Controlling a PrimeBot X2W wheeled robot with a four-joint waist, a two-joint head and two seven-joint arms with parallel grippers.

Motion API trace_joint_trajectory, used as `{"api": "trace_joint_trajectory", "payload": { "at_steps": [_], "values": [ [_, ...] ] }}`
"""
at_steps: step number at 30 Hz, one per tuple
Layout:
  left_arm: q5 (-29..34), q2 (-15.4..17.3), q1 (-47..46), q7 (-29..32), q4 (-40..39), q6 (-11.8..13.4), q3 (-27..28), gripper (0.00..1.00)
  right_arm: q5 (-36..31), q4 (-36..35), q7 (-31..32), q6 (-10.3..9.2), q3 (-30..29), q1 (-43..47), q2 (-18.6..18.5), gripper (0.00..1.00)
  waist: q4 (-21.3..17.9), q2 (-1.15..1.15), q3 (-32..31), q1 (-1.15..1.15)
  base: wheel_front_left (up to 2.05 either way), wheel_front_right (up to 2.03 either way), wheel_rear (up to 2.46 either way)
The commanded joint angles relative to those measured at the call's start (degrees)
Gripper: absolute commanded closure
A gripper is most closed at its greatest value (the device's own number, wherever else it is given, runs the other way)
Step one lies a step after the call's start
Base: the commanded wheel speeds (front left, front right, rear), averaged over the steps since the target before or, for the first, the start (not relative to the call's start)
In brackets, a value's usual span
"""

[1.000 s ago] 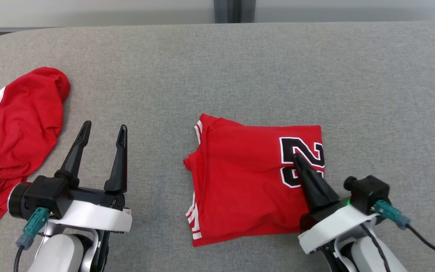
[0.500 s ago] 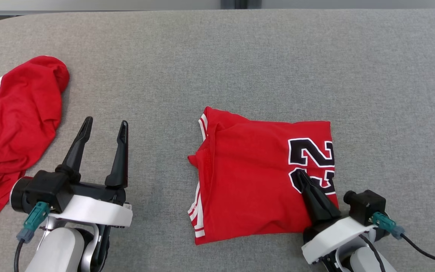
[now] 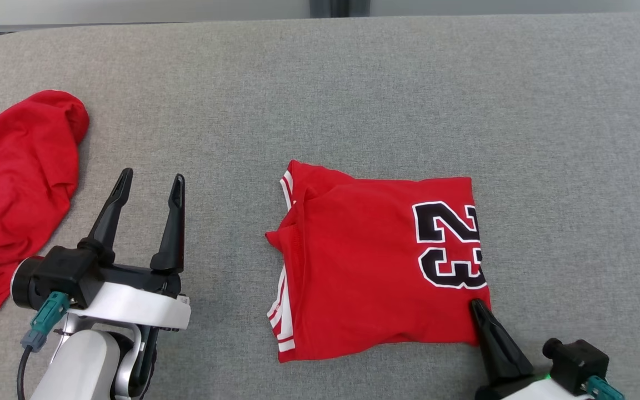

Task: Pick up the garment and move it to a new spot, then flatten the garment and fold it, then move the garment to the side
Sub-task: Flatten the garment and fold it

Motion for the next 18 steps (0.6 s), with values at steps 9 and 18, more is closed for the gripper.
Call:
{"api": "trace_joint_trajectory", "payload": {
  "at_steps": [9,18],
  "values": [
    [-0.52,1.09,1.23,-0.15,0.23,0.58,0.68,0.00,6.59,-12.06,-0.05,-0.01,-3.22,2.83,-0.49,1.00,-1.44,0.00,-2.50,0.00,0.00,0.00,0.00],
    [-1.19,1.83,2.25,0.35,-1.77,2.55,2.42,0.00,1.49,-20.63,3.53,-0.01,-12.95,-2.25,-1.75,0.55,-2.55,0.00,-4.41,0.00,0.00,0.00,0.00]
  ]
}}
